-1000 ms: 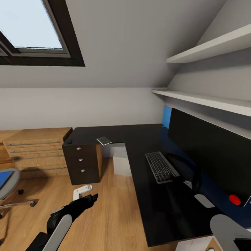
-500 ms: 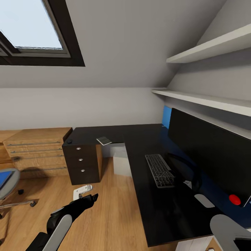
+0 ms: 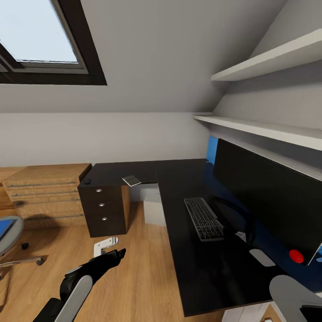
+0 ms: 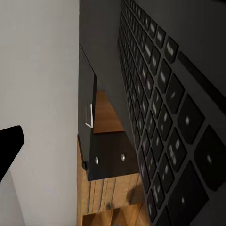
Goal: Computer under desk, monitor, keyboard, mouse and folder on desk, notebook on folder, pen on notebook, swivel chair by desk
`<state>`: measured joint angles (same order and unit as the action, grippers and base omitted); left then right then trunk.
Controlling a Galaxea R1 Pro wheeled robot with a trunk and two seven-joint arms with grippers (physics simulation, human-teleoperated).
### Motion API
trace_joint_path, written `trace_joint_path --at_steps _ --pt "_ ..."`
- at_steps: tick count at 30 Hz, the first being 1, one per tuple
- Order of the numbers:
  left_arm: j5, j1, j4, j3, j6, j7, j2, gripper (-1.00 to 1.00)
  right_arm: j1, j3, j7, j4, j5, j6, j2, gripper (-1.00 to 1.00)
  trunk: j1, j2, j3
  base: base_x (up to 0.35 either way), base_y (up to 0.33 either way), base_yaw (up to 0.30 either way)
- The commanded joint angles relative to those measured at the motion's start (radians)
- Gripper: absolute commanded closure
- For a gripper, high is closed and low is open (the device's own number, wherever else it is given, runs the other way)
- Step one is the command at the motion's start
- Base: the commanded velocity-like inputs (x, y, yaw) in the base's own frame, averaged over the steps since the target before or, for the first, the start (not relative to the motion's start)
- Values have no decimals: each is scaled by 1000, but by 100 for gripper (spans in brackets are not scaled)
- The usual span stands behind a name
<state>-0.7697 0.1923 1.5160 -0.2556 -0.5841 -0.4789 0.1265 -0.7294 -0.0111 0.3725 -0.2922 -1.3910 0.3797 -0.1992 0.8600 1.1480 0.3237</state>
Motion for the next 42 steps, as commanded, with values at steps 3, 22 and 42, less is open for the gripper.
trace_joint_path --at_steps 3,22,42 --pt "-11 1 1 -2 0 -10 1 -100 -1 -1 2 1 -5 5 0 -100 0 1 1 0 -17 0" --pt "-9 1 1 -2 0 -10 1 -100 -1 -1 3 -1 -5 5 0 -100 0 1 1 -102 -97 0" --pt "-9 1 1 0 -2 -10 2 -100 -1 -1 2 -1 -5 5 0 -100 0 1 1 -308 -66 0"
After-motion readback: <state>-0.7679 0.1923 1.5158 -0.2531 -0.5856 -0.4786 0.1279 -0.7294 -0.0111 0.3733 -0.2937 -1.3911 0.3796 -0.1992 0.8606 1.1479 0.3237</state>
